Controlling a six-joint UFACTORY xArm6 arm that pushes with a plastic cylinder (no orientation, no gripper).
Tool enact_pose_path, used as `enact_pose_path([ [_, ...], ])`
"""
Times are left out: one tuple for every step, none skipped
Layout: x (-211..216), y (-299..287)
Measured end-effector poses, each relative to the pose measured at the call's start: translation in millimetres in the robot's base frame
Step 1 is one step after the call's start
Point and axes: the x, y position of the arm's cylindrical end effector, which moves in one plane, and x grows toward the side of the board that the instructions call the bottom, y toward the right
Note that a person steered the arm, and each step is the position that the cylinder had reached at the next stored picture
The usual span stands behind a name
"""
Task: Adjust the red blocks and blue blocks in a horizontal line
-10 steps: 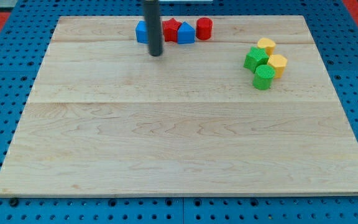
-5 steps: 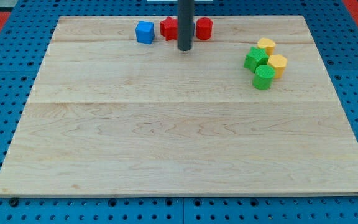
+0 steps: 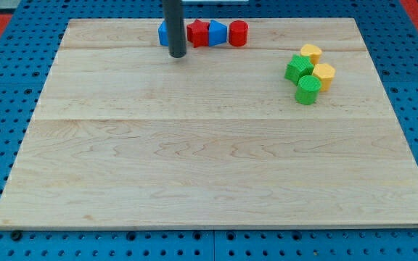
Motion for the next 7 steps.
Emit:
enact_pose_path([
  [0.2, 9.1],
  [0.2, 9.4],
  [0.2, 11.2],
  [0.2, 13.4],
  [0.2, 15.5],
  [0.2, 15.8],
  [-0.1, 15.8],
])
